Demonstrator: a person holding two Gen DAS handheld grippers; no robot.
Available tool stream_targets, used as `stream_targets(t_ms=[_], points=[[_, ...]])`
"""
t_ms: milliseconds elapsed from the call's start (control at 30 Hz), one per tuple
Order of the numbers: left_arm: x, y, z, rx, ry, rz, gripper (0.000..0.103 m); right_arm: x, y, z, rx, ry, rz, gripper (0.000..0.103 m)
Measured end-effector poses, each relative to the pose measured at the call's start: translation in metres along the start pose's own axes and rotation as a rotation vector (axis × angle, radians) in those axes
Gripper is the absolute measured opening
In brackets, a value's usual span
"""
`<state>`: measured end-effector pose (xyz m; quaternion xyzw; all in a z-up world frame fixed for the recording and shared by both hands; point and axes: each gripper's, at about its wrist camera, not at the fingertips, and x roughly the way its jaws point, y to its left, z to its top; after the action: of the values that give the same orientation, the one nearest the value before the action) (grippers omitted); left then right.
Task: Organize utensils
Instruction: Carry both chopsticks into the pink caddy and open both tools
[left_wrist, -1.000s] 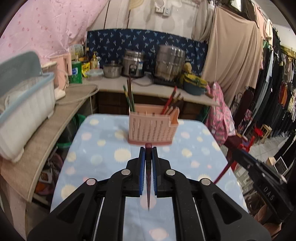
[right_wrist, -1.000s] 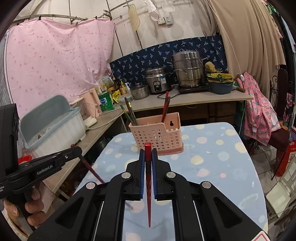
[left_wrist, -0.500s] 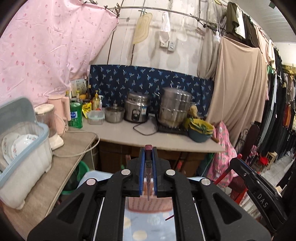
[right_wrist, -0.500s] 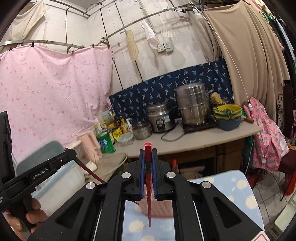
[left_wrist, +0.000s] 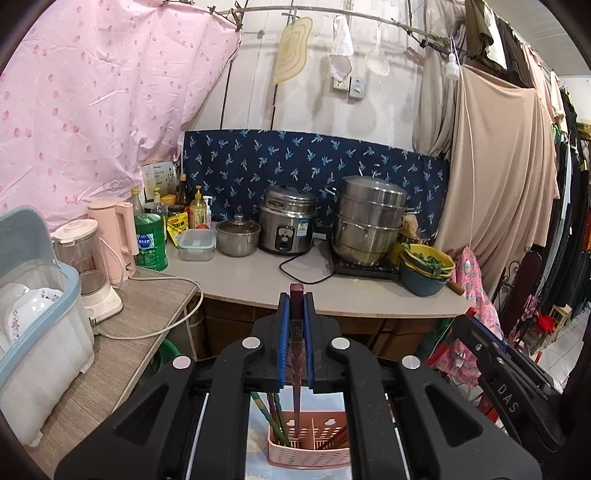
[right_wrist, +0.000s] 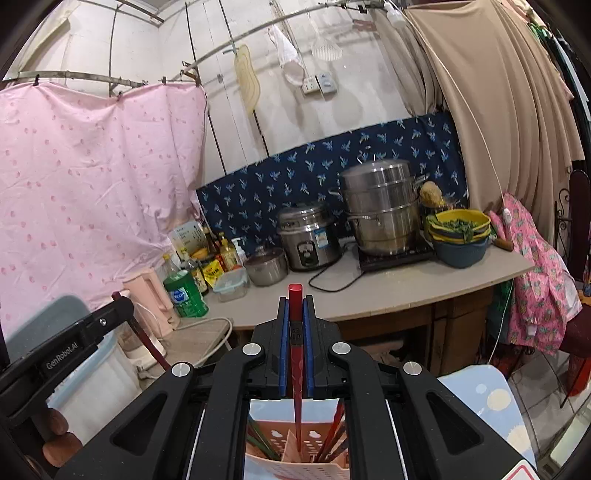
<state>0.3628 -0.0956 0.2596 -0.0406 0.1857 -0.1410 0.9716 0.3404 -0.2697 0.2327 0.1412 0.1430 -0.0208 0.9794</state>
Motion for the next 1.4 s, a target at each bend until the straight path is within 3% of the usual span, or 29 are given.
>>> stream_targets(t_ms=[367, 533, 667, 933, 1233, 1300, 1400], points=[[0.053, 0.008, -0.050, -0.022, 0.139, -0.007, 0.007, 0.041, -0.023, -0.052, 0.014, 0.122, -0.022, 0.007], [0.056, 0.009, -0.065, -0.028, 0.157, -0.011, 0.008, 0.042, -0.027, -0.064, 0.019, 0.142, -0.026, 0.012], [0.048, 0.008, -0.071, -0.025, 0.156, 0.000, 0.025, 0.031, -0.028, -0.066, 0.015, 0.130, -0.031, 0.015], [0.018, 0.004, -0.087, -0.007, 0.163, 0.022, 0.034, -0.009, -0.023, -0.074, -0.016, 0.111, -0.031, 0.025], [-0.022, -0.001, -0.119, 0.044, 0.198, 0.072, 0.037, -0.057, -0.011, -0.107, -0.067, 0.146, -0.046, 0.026], [-0.031, 0.000, -0.128, 0.049, 0.210, 0.081, 0.044, -0.066, -0.008, -0.116, -0.080, 0.160, -0.054, 0.026], [-0.043, 0.001, -0.142, 0.063, 0.232, 0.099, 0.046, -0.080, -0.005, -0.131, -0.087, 0.180, -0.059, 0.027]])
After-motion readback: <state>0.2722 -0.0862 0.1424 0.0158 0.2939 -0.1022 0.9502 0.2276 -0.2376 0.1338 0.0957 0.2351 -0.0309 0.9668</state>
